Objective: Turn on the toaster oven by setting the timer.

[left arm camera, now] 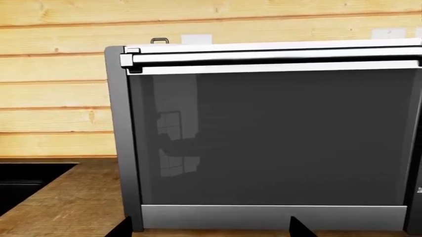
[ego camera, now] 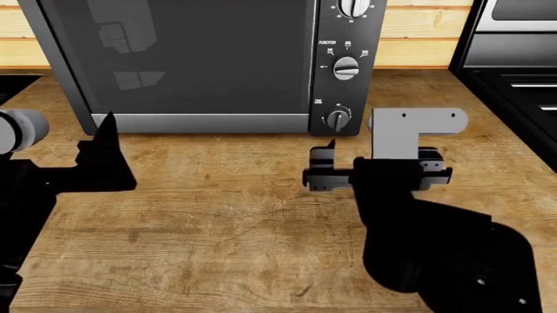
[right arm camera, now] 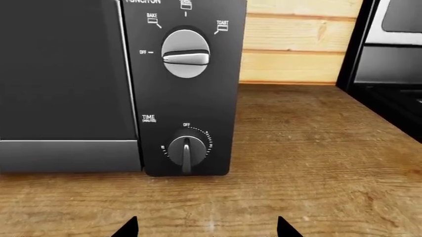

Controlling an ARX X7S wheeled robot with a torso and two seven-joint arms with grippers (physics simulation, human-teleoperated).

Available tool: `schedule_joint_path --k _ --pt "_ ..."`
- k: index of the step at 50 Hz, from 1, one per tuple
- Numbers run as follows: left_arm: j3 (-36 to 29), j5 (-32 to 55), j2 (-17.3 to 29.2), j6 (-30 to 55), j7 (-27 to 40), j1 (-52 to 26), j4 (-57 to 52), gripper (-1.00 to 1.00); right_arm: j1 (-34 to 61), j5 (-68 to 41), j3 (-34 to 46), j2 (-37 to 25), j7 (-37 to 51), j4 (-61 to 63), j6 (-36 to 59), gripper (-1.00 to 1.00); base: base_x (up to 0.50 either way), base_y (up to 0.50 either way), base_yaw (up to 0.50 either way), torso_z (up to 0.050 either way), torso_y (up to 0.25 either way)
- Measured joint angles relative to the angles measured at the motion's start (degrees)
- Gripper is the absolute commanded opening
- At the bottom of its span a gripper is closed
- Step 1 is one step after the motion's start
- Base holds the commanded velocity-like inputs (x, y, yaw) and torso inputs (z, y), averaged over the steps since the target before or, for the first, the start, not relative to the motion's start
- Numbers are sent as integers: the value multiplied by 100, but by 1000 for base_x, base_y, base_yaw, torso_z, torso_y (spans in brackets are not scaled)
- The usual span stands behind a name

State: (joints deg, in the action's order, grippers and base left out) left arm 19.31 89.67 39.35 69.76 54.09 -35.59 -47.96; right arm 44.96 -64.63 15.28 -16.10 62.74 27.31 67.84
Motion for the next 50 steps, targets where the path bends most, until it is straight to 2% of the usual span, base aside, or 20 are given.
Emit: schedule_joint_path --k 27,50 --pt "-127 -96 27 -123 -44 34 33 100 -6 -148 111 136 147 -132 -4 100 0 0 0 0 0" --pt "-176 -106 75 -241 -34 101 32 100 106 177 350 232 60 -555 -259 100 0 0 0 0 0"
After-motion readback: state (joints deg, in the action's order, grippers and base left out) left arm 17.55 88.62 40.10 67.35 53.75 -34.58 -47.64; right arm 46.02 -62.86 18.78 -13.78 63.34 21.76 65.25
